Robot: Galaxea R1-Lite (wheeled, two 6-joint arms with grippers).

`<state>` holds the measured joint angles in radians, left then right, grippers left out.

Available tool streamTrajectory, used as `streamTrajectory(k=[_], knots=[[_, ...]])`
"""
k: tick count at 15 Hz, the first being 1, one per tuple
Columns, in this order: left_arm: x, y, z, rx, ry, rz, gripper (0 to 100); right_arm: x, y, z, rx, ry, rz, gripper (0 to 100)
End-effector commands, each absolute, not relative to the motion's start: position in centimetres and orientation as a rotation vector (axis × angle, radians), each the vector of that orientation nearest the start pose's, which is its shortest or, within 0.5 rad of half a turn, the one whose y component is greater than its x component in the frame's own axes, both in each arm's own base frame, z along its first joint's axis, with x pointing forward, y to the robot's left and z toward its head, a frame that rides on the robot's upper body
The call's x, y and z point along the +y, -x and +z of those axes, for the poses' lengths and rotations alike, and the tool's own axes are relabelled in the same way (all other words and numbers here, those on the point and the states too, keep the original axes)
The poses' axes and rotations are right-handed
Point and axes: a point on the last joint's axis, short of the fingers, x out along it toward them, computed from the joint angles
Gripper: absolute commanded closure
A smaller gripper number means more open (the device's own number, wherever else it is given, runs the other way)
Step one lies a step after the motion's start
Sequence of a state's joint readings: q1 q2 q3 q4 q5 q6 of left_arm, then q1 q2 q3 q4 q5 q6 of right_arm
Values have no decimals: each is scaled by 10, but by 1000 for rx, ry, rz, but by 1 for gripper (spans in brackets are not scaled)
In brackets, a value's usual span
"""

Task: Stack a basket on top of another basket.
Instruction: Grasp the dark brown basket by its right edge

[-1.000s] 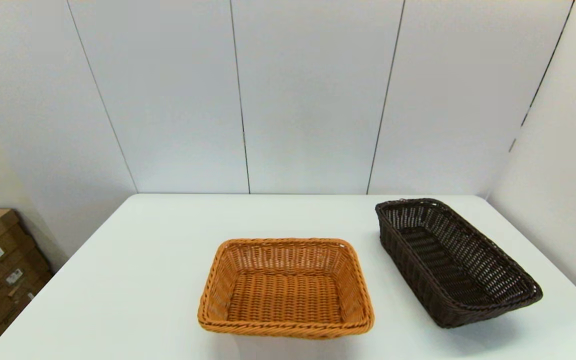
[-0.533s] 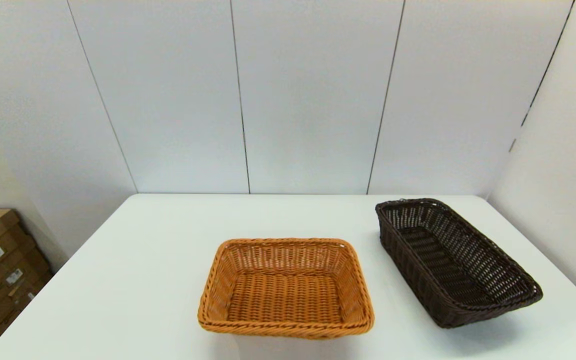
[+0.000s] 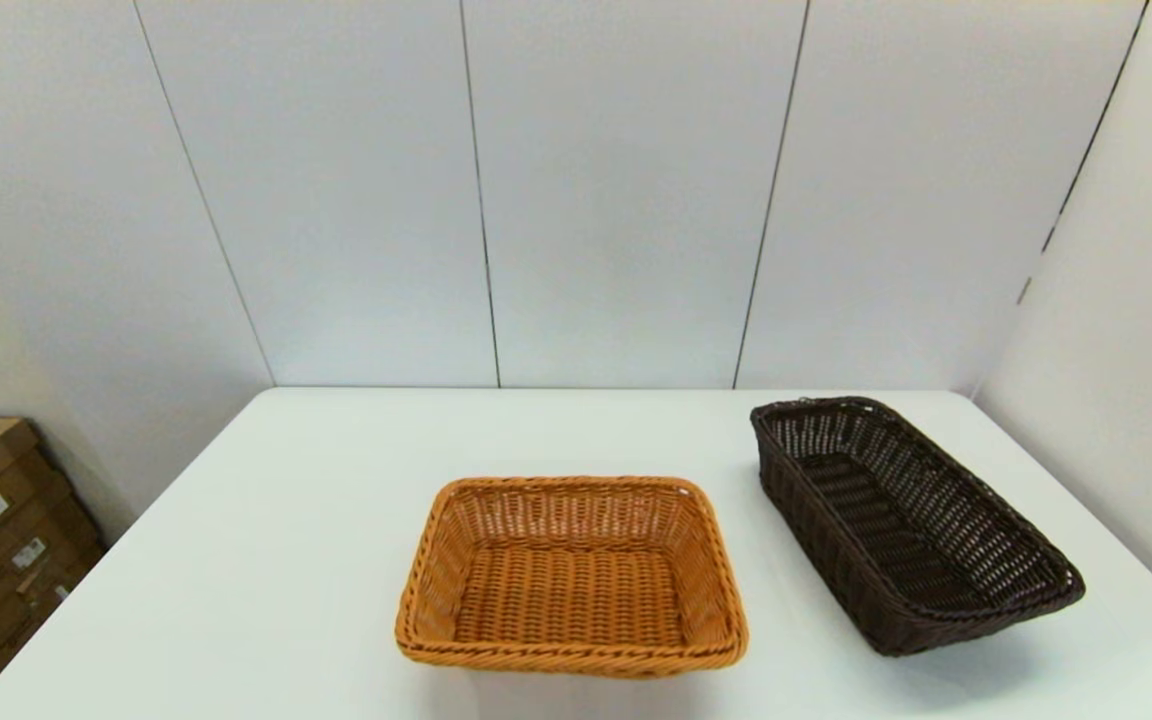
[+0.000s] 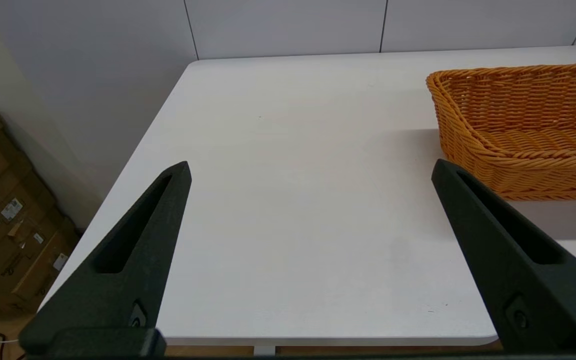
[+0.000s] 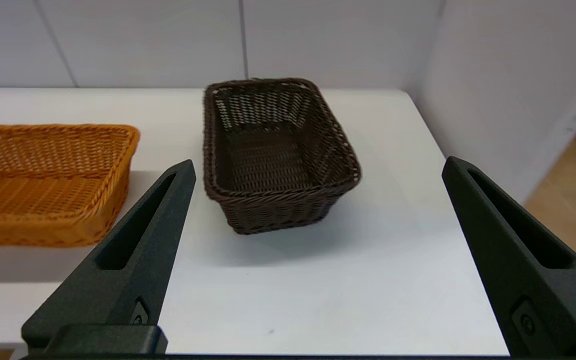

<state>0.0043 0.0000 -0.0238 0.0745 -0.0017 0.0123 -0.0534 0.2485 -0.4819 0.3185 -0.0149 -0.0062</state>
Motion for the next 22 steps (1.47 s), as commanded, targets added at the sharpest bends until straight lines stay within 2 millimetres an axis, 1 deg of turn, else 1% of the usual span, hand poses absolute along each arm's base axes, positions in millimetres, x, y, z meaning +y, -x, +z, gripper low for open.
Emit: streamTrajectory(k=[1,3,5,7,9,11,14,15,16,18,19,21,22], knots=[[0,25,74,52,-12,3,0,-3,-14,234,393,-83,-235,0],[0,25,75,51,-12,3,0,-7,-31,238,504,-126,-247,0],[0,25,75,51,-12,3,0,-14,-59,240,635,-229,-279,0],[0,25,74,52,-12,3,0,-19,-84,250,736,-356,-329,0],[0,25,75,51,-12,3,0,-22,-99,253,804,-429,-376,0],[0,25,74,52,-12,3,0,-26,-112,247,842,-435,-458,0],[0,25,75,51,-12,3,0,-27,-134,241,909,-447,-478,0],[0,25,75,51,-12,3,0,-25,-144,236,943,-457,-478,0],[0,25,75,51,-12,3,0,-19,-158,228,989,-456,-493,0],[0,25,75,51,-12,3,0,-2,-182,212,1044,-450,-542,0],[0,25,75,51,-12,3,0,3,-193,206,1056,-470,-582,0],[0,25,75,51,-12,1,0,4,-210,196,1062,-560,-676,0],[0,25,75,51,-12,1,0,4,-215,192,1066,-596,-714,0]])
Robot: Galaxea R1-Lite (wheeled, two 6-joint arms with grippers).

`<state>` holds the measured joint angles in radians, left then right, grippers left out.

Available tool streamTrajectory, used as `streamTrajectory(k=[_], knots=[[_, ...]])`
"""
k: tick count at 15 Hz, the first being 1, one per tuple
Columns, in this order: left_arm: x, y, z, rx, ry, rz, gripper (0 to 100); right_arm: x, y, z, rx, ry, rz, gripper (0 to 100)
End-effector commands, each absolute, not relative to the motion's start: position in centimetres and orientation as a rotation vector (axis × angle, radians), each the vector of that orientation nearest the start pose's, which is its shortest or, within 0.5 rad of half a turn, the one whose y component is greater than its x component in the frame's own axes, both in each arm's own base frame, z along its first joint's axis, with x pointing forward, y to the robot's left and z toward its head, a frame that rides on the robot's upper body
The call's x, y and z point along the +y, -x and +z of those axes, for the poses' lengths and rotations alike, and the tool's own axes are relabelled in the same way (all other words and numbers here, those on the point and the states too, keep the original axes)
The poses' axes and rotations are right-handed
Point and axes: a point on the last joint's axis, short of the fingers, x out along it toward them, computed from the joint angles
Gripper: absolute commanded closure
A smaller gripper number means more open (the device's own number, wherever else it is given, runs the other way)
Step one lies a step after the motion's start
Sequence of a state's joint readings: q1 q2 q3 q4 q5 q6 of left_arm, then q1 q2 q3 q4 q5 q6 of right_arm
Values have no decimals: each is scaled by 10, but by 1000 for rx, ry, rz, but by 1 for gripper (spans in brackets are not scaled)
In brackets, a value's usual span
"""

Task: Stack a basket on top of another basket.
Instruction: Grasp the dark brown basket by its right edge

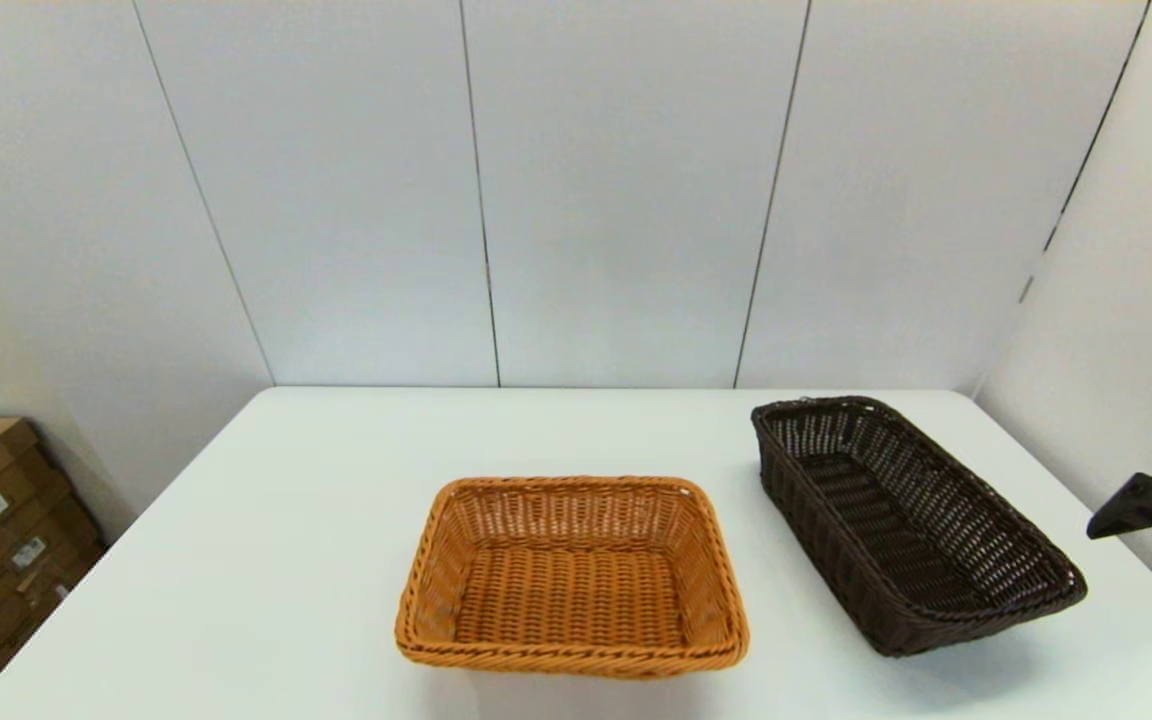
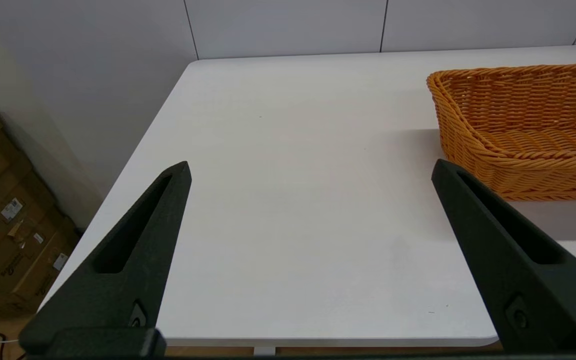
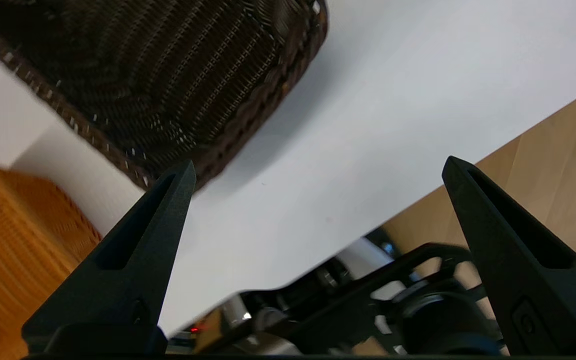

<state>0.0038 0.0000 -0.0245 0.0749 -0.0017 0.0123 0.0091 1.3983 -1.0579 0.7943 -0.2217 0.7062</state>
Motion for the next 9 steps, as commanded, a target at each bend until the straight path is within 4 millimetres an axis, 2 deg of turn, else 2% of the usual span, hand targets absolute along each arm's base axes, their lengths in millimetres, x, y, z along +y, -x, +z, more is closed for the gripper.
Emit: streamTrajectory(k=[1,5,9], knots=[[0,25,75,51,-12,1,0,5,-217,191,1057,-618,-722,0],[0,25,75,51,-14,3,0,4,-228,177,1026,-683,-752,0],[0,25,75,51,-14,3,0,-3,-225,155,1097,-711,-837,0]])
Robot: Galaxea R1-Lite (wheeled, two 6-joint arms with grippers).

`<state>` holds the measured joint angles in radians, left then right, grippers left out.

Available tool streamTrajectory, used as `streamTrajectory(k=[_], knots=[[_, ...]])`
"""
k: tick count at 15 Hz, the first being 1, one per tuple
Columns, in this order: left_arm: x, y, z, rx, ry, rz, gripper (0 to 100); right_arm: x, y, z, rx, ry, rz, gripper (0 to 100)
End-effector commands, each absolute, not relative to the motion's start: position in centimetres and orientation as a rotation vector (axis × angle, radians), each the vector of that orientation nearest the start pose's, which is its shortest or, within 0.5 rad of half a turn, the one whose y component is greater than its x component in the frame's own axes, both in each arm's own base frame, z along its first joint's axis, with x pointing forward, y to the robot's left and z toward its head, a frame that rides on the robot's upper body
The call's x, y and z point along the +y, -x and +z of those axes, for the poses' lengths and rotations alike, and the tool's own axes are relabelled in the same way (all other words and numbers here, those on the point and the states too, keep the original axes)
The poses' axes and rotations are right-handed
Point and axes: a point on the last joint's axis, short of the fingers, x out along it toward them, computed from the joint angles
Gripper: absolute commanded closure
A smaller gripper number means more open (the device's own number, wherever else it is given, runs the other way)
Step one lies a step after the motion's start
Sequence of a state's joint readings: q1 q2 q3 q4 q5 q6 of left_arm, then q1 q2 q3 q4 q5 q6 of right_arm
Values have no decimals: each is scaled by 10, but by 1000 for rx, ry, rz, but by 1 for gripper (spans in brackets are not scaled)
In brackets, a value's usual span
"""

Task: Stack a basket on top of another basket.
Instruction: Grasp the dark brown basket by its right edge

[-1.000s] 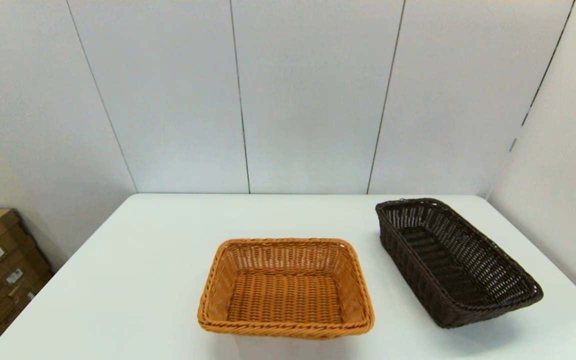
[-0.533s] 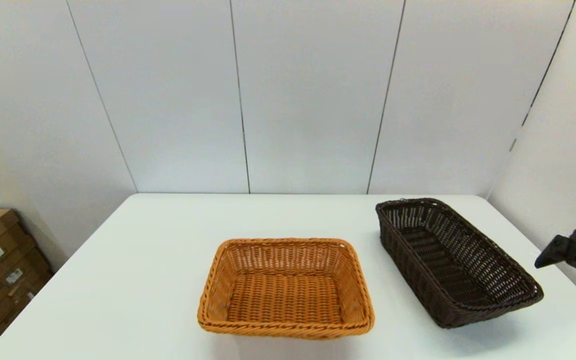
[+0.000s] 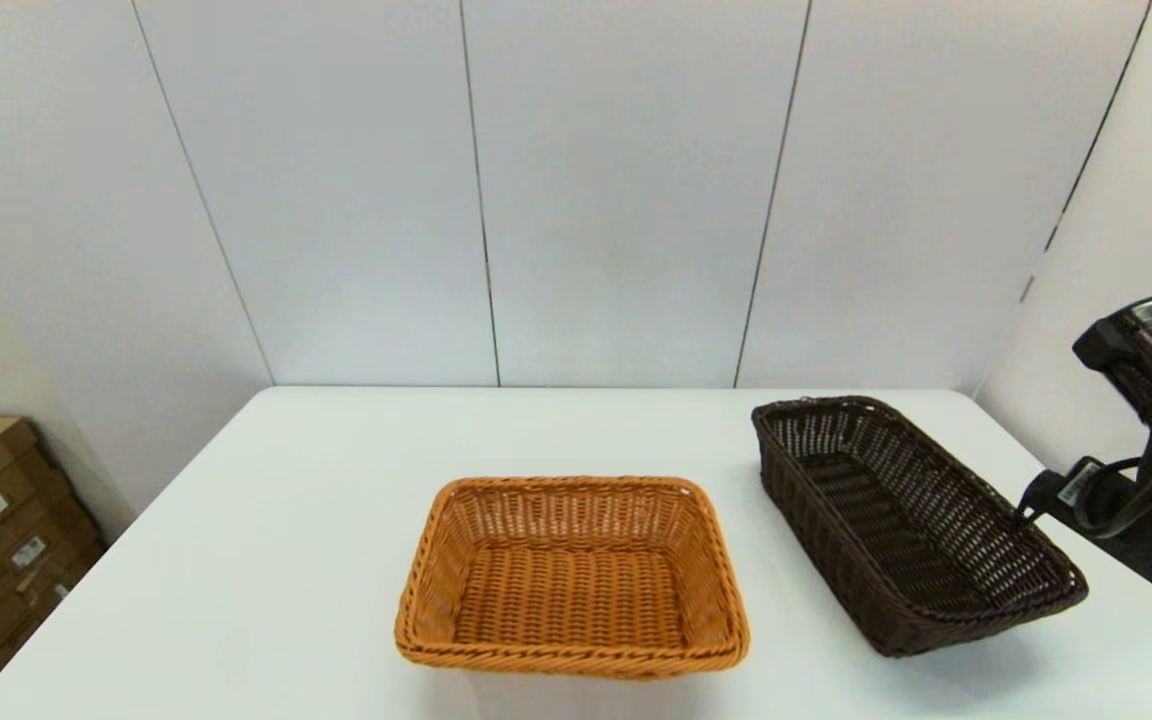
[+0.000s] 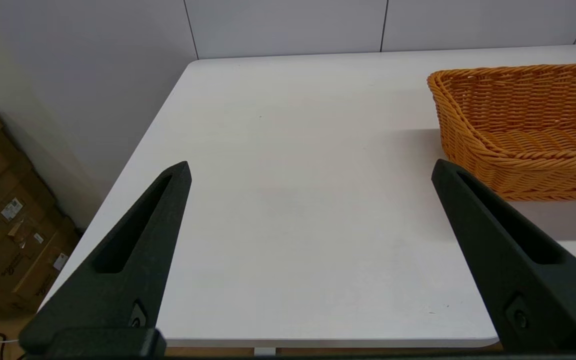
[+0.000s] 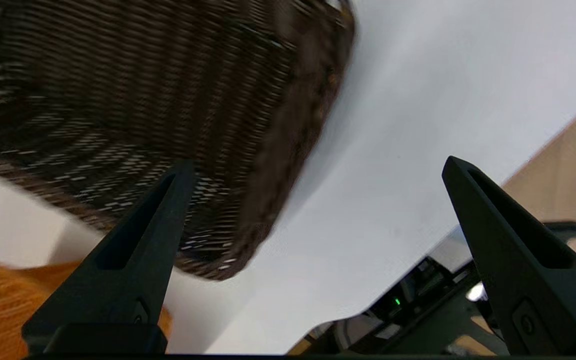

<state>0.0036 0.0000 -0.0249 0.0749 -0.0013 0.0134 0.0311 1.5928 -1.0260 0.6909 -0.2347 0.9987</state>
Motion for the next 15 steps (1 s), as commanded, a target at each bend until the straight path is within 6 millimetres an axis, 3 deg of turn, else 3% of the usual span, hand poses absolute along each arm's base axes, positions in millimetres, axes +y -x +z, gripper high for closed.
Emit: streamTrajectory(k=[1,5,9,15], knots=[[0,25,75,51,-14,3,0,-5,-225,149,1119,-729,-856,0],[0,25,75,51,-14,1,0,-9,-234,132,1175,-804,-817,0],[0,25,75,51,-14,1,0,-6,-236,130,1188,-800,-805,0],[0,25,75,51,-14,3,0,-3,-249,112,1305,-852,-758,0]])
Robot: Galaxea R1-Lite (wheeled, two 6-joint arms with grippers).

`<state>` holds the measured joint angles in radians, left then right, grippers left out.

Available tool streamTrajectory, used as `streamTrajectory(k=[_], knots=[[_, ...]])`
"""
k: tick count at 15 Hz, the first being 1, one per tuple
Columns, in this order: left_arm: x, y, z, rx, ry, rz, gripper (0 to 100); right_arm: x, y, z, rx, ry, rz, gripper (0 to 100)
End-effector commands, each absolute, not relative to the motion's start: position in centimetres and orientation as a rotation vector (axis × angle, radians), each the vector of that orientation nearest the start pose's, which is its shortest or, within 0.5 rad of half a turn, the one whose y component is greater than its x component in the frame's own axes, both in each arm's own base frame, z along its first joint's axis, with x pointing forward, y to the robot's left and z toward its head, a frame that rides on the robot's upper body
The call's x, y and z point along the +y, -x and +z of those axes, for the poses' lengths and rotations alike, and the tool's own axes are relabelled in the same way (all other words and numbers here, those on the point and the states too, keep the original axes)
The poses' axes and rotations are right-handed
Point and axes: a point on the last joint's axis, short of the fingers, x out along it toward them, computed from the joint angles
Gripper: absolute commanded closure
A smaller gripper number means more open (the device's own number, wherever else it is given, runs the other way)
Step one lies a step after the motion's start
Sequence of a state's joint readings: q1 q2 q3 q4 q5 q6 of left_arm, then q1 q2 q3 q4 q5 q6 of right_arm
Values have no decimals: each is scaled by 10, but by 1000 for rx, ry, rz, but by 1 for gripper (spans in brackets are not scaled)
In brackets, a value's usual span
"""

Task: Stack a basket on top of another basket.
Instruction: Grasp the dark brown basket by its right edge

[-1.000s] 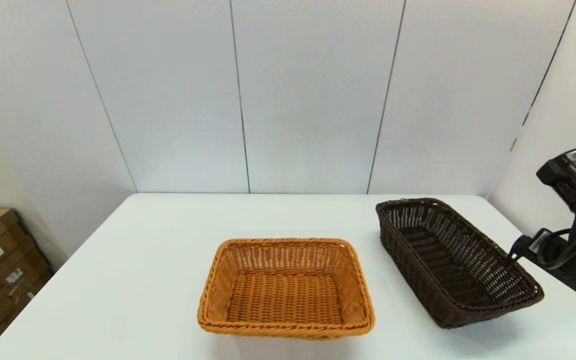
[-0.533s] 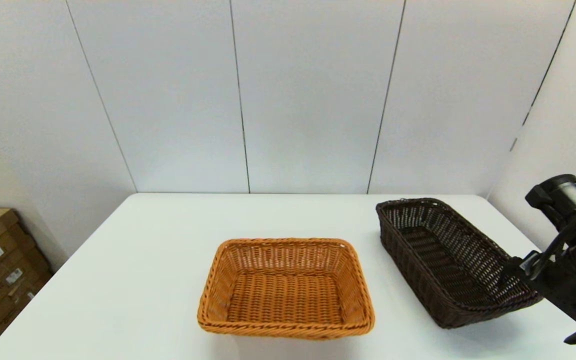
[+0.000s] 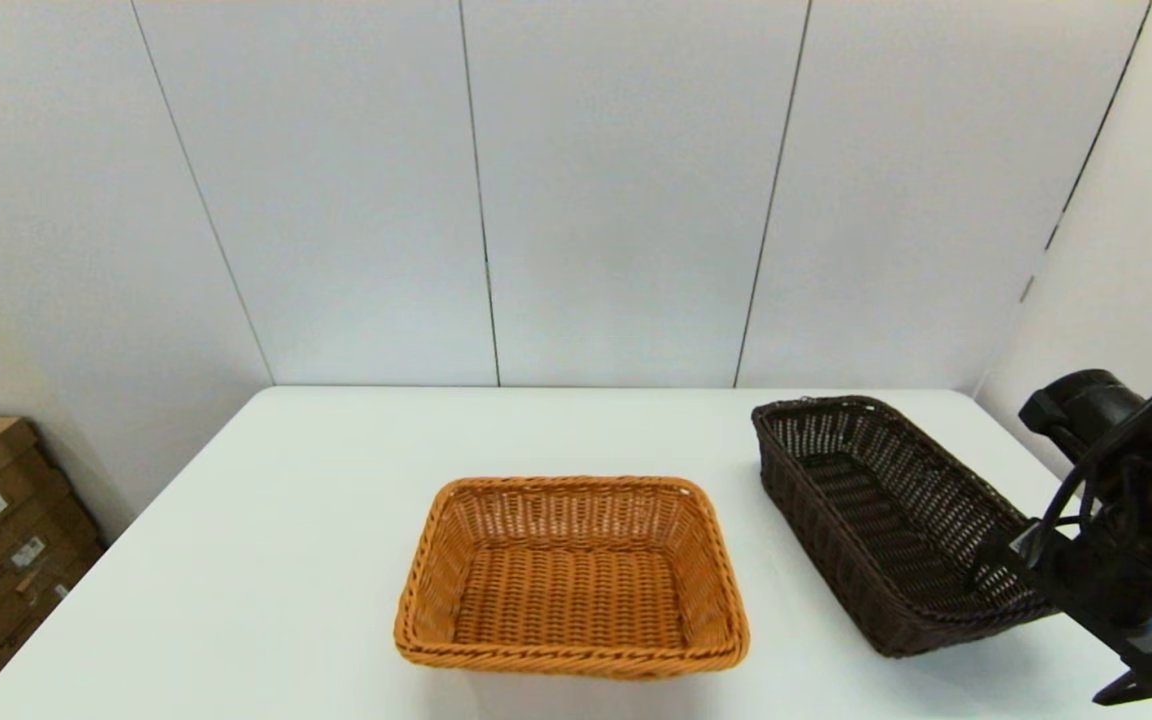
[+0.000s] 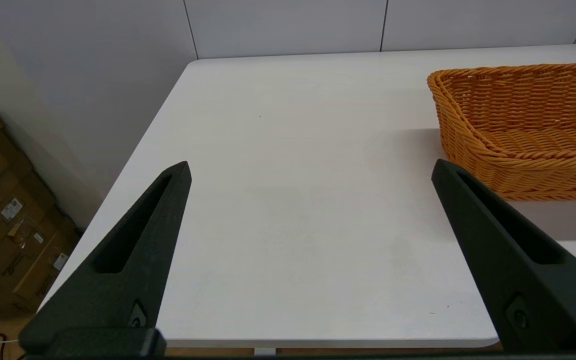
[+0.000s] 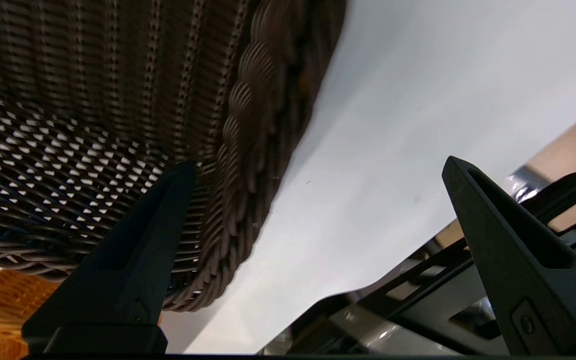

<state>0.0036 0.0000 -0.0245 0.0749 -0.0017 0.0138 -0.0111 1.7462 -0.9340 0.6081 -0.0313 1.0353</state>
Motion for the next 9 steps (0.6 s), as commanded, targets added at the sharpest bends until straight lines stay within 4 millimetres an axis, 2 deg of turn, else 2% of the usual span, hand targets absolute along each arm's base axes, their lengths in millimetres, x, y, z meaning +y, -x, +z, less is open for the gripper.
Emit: streamTrajectory(k=[1,4,9], knots=[[0,25,75,51,-14,3,0,-2,-251,109,1321,-853,-753,0],[0,25,75,51,-14,1,0,-2,-256,101,1358,-862,-750,0],[0,25,75,51,-14,3,0,-1,-258,99,1386,-895,-720,0]])
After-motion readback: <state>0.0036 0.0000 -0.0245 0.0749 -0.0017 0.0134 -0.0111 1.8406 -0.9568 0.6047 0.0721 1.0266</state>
